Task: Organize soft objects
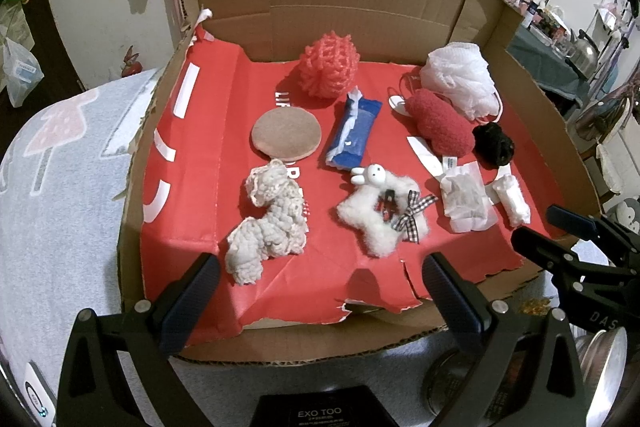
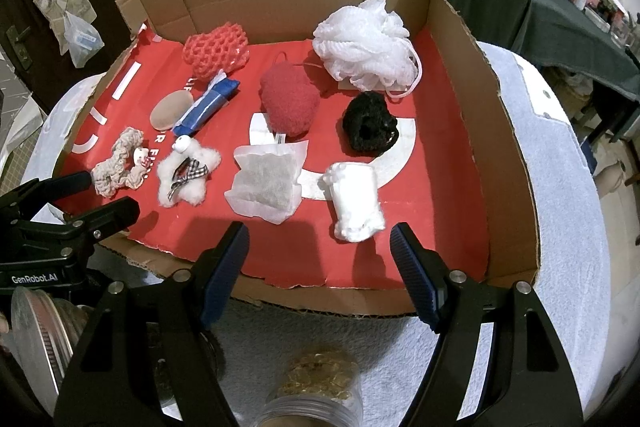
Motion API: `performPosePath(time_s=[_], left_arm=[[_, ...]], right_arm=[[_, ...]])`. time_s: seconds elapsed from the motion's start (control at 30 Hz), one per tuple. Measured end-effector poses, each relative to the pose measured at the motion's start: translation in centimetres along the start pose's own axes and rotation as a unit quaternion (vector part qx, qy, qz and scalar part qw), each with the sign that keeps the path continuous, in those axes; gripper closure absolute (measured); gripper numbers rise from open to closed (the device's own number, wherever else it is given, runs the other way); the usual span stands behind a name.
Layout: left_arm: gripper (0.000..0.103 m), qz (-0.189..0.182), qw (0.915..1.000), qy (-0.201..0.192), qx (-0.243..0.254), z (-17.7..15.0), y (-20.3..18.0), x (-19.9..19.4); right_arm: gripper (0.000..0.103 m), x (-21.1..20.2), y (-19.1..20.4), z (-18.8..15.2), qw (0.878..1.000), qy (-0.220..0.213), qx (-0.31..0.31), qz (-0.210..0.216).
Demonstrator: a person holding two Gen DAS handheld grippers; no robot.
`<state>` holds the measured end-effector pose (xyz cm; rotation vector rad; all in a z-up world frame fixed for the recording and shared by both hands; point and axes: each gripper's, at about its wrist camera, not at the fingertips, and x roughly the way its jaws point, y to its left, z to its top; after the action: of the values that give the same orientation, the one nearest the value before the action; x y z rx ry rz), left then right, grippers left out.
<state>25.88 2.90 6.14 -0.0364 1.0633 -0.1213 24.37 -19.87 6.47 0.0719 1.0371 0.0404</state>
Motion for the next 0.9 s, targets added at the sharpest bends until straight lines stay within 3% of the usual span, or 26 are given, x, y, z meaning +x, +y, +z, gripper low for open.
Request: performPosePath(time_s=[0.3,0.5,0.67,0.87,0.9], left_arm=[[0.0,-0.01,0.9999,-0.003,-0.002,0.1,0.2,-0.3],[0.0,-0.001,0.9994,-0.036,-0.002,0.5,0.1,-2.2],[0.0,0.023,0.9958,-0.088,0.014,0.6,-0.4,-6.1],[0.0,0.022,0.9901,-0.137,0.016,-1.0,-0.5,-10.6],[0.0,0.023,0.9885,-0.149,0.017,-1.4,-0.7,-11.3]], right_arm=[[0.031,0.1,0.0,0.0,1.0,0.006,0.002,0.002],[0.031,-0.6,-0.2,0.2,1.0,0.003,0.003,0.013],[0.031,-3.8,-0.2,0.6,0.999,-0.036,-0.007,0.015],[0.03,-8.4,-0.1,-0.3,0.996,-0.088,-0.002,0.021],[0.027,-9.2,0.0,-0.6,0.995,-0.098,-0.002,0.022]])
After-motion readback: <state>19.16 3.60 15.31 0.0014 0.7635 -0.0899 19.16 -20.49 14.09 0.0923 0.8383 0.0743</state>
